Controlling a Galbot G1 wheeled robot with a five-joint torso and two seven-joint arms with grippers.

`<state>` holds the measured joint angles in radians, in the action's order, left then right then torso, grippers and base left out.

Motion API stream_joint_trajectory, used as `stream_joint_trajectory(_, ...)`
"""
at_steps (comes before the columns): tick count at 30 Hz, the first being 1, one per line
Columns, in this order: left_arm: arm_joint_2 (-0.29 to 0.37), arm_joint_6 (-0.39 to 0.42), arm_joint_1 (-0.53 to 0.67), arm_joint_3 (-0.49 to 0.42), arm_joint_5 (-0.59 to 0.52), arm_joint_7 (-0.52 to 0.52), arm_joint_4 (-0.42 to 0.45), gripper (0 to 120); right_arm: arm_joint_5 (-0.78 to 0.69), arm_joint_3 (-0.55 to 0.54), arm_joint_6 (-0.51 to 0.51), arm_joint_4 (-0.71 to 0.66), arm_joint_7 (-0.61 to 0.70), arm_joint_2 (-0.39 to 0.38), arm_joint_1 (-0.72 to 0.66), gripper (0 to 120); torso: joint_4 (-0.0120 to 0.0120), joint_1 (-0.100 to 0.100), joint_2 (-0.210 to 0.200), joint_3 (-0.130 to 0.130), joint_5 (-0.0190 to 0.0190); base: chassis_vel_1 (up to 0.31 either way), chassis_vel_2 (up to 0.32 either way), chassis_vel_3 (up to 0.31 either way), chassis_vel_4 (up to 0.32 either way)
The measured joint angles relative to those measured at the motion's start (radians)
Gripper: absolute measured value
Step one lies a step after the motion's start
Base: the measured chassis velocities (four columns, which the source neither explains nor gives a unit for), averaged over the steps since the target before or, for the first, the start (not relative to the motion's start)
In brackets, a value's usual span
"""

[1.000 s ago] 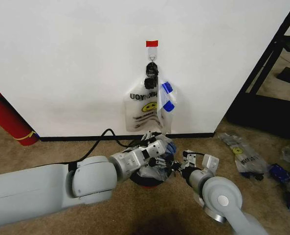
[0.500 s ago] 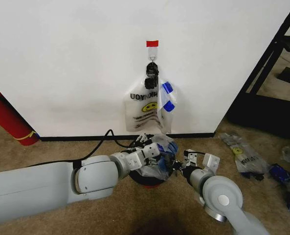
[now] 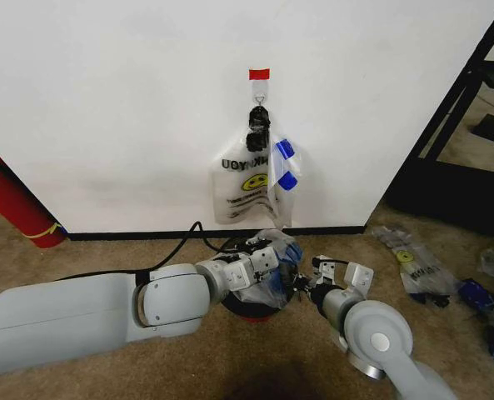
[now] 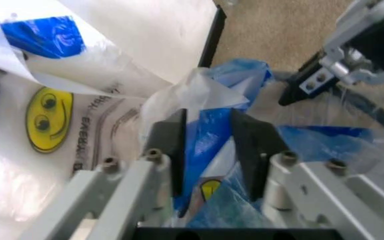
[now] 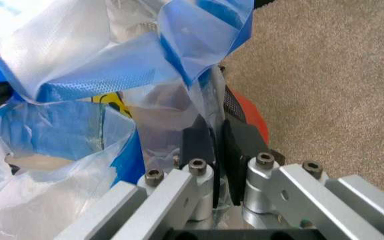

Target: Pick up the garbage bag from the wall and place it over the trash bin.

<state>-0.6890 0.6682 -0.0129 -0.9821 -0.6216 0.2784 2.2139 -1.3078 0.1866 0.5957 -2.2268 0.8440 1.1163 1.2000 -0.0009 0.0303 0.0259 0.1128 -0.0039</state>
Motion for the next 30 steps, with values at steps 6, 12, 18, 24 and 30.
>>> stream_joint_trajectory(6,-0.002,0.000,-0.008,-0.005,0.007,0.003,-0.012,0,0.000,0.000,0.000,-0.002,0.001,0.001,0.001,0,0.0001,0.000,0.000,0.000,0.0000,0.000,0.000,0.000,0.000)
stream_joint_trajectory(12,-0.008,-0.001,-0.009,-0.004,0.007,0.015,-0.019,0,0.000,0.000,0.001,-0.005,0.001,0.002,0.002,0,0.0000,0.000,0.000,0.000,0.0000,0.000,0.000,0.000,0.000)
stream_joint_trajectory(18,0.008,0.006,-0.008,0.008,0.004,0.033,0.024,1,0.002,0.005,0.001,-0.005,-0.001,0.001,0.010,0,0.0000,0.000,0.000,0.000,0.0000,0.000,0.000,0.000,0.000)
stream_joint_trajectory(24,0.005,0.063,0.007,-0.007,0.010,0.037,0.064,22,0.009,0.014,0.001,-0.008,-0.002,0.002,0.023,0,-0.0001,0.000,0.000,0.000,0.0000,0.000,0.000,0.000,0.000)
stream_joint_trajectory(30,-0.018,0.067,0.008,-0.019,0.019,0.033,0.031,43,0.010,0.013,0.000,-0.018,-0.001,0.003,0.028,0,-0.0001,0.000,0.000,0.000,0.0000,0.000,0.000,0.000,0.000)
